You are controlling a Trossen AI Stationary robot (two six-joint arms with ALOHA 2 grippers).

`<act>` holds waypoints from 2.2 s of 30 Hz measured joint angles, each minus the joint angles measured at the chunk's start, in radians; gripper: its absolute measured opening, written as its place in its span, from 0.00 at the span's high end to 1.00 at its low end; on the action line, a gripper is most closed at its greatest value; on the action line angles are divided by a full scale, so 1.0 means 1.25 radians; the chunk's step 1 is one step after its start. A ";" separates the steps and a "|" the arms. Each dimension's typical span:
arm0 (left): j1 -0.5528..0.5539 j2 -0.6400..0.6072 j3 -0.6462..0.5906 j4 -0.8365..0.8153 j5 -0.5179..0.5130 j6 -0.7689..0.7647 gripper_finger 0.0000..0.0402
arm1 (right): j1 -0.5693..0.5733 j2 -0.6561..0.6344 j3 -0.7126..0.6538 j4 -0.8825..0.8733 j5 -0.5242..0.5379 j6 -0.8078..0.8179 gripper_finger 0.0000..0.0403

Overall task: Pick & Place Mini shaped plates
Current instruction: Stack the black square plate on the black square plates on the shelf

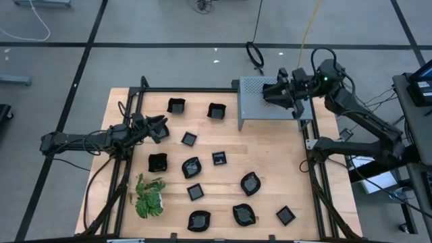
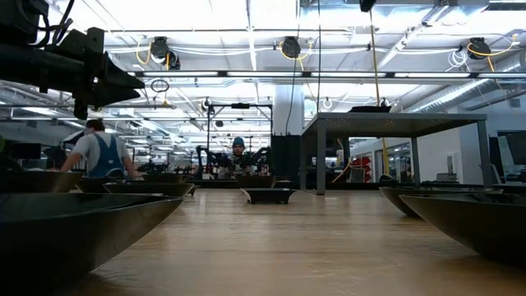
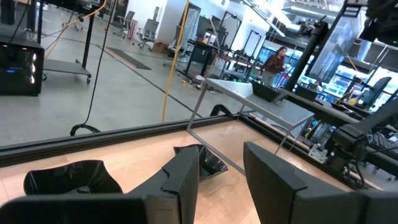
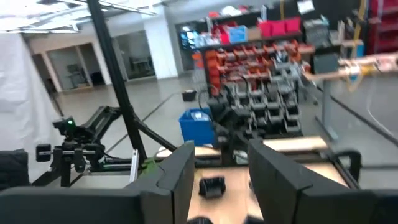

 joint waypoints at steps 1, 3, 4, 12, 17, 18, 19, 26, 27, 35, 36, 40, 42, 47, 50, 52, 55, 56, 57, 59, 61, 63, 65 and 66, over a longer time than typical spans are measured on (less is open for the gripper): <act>0.000 0.000 0.000 0.000 0.000 0.000 0.68 | 0.008 0.006 0.000 0.015 0.000 0.000 0.66; 0.000 0.000 0.000 0.000 0.000 0.000 0.68 | 0.024 0.021 0.000 0.047 0.000 0.000 0.66; 0.000 0.000 0.000 0.000 0.000 0.000 0.68 | 0.031 0.028 0.000 0.059 0.000 0.000 0.66; 0.000 0.000 0.000 0.000 0.000 0.000 0.68 | 0.091 0.065 0.000 0.029 0.054 0.053 0.66; 0.000 0.000 0.000 0.000 0.000 0.000 0.68 | 0.139 0.054 0.000 -0.114 0.174 -0.005 0.66; 0.000 0.000 0.000 0.000 0.000 0.000 0.68 | 0.151 0.050 0.000 -0.155 0.203 -0.020 0.66; 0.000 0.000 0.000 0.000 0.000 0.000 0.68 | 0.163 0.046 0.005 -0.209 0.238 -0.036 0.66; 0.000 0.000 0.000 0.000 0.000 0.000 0.68 | 0.292 0.040 0.052 -0.632 0.482 -0.041 0.66; 0.000 0.000 0.000 0.000 0.000 0.000 0.68 | 0.312 0.040 0.051 -0.689 0.490 -0.006 0.66; 0.000 0.000 0.000 0.000 0.000 0.000 0.68 | 0.468 0.040 -0.093 -0.899 0.385 0.354 0.66; 0.000 0.000 0.000 0.000 0.000 0.000 0.68 | 0.487 0.041 -0.122 -0.899 0.353 0.389 0.66; 0.000 0.000 0.000 0.000 0.000 0.000 0.68 | 0.569 0.041 -0.243 -0.824 0.230 0.516 0.66; 0.000 0.000 0.000 0.000 0.000 0.000 0.68 | 0.616 0.041 -0.299 -0.761 0.203 0.579 0.66; 0.000 0.000 0.000 0.000 0.000 0.000 0.68 | 0.736 0.041 -0.388 -0.525 0.196 0.706 0.66; 0.000 0.000 0.000 0.000 0.000 0.000 0.68 | 0.818 0.043 -0.407 -0.388 0.275 0.729 0.66; 0.000 0.000 0.000 0.000 0.000 0.000 0.68 | 0.870 0.051 -0.409 -0.345 0.351 0.687 0.67; 0.000 0.000 0.000 0.000 0.000 0.000 0.68 | 0.940 0.064 -0.409 -0.323 0.425 0.587 0.70; 0.000 0.000 0.000 0.000 0.000 0.000 0.68 | 0.960 0.071 -0.409 -0.323 0.428 0.561 0.71; 0.000 0.000 0.000 0.000 0.000 0.000 0.68 | 0.977 0.080 -0.409 -0.324 0.429 0.537 0.72; 0.000 0.000 0.000 0.000 0.000 0.000 0.68 | 1.010 0.101 -0.409 -0.325 0.422 0.493 0.74; 0.000 0.000 0.000 0.000 0.000 0.000 0.68 | 1.042 0.127 -0.409 -0.325 0.421 0.453 0.75; 0.000 0.000 0.000 0.000 0.000 0.000 0.68 | 1.071 0.157 -0.409 -0.325 0.420 0.404 0.75; 0.000 0.000 0.000 0.000 0.000 0.000 0.68 | 1.092 0.184 -0.409 -0.322 0.420 0.354 0.75; 0.000 0.000 0.000 0.000 0.000 0.000 0.68 | 1.099 0.197 -0.409 -0.318 0.421 0.332 0.75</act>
